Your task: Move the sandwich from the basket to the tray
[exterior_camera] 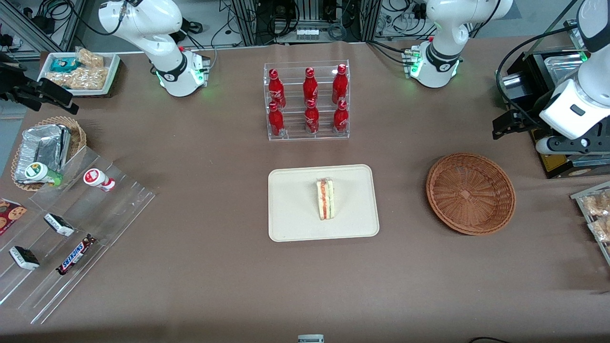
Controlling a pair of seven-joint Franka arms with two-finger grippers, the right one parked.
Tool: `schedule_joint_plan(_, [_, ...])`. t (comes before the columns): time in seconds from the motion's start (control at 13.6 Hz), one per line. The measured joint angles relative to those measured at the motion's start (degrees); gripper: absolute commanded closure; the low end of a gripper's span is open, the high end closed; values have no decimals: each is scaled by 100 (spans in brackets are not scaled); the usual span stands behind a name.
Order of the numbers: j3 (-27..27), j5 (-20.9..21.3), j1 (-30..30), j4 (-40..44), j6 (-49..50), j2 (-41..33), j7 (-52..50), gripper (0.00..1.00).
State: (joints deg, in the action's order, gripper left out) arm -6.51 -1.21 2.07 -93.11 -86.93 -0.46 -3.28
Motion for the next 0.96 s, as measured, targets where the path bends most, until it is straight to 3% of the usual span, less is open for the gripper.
schedule_joint_plan(0.96, [49,5,-2,-2,-459,70,18,0])
